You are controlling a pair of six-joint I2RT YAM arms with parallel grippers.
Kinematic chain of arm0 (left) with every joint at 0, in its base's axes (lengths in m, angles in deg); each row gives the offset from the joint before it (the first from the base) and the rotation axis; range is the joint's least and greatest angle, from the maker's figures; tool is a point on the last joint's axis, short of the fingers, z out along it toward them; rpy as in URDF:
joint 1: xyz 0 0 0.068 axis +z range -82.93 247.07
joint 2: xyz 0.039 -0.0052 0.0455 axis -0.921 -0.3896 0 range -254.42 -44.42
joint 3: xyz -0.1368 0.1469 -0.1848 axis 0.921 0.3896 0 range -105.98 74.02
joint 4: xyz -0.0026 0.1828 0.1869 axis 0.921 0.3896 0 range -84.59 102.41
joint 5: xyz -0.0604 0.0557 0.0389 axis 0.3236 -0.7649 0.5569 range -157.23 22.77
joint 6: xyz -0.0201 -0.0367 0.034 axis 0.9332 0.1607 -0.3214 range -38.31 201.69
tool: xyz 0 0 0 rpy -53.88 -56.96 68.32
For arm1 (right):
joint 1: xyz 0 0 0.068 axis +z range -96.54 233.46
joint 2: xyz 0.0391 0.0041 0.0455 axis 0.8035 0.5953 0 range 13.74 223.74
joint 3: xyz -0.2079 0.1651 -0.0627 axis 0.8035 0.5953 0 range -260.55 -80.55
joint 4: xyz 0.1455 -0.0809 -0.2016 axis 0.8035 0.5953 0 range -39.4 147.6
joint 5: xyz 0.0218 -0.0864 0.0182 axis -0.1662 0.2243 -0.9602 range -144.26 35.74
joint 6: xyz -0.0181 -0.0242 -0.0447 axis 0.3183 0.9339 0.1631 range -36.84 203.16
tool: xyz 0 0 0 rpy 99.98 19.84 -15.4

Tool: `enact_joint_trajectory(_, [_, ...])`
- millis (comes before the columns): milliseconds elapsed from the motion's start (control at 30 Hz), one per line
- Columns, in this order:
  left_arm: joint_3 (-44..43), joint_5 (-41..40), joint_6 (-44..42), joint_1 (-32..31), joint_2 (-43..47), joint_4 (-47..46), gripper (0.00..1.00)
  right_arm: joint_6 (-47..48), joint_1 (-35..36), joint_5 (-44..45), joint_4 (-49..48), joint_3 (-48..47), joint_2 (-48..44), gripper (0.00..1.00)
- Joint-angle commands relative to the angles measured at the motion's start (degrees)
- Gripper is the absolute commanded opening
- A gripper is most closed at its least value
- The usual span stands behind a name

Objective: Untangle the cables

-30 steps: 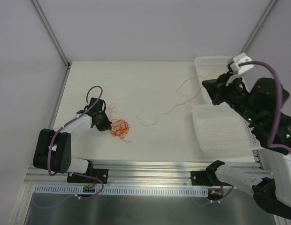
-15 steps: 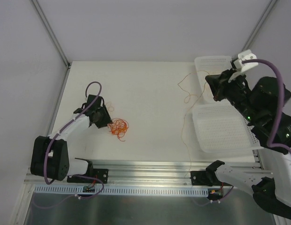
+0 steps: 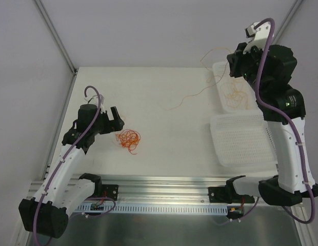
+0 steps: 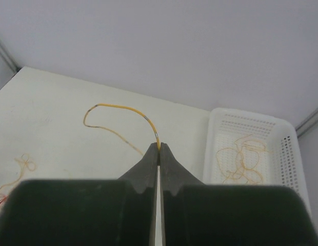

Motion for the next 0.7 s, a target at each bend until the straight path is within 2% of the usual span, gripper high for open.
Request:
enact_joint_trajectory(0, [1.7, 1.3, -6.3, 0.3, 3.6, 0.9, 0.99, -0.1, -4.7, -0.7, -7.8, -4.8, 2.7, 0.01])
enact_joint_trajectory(233, [6.6, 0.4, -8.5, 0.3, 6.5, 0.7, 0.99, -4.1, -19.6, -2.1, -15.3, -11.8, 10.8, 0.01])
enact_joint_trajectory(400, [7.9, 0.3, -8.1, 0.3, 5.7, -0.3, 0.99, -5.2, -25.3, 0.1, -20.9, -12.7, 15.5, 0.01])
enact_joint_trajectory(667, [7.9, -1.0, -8.8, 0.3, 4.1, -1.1, 0.99, -7.4, -33.9, 1.9, -23.3, -10.0, 19.1, 0.01])
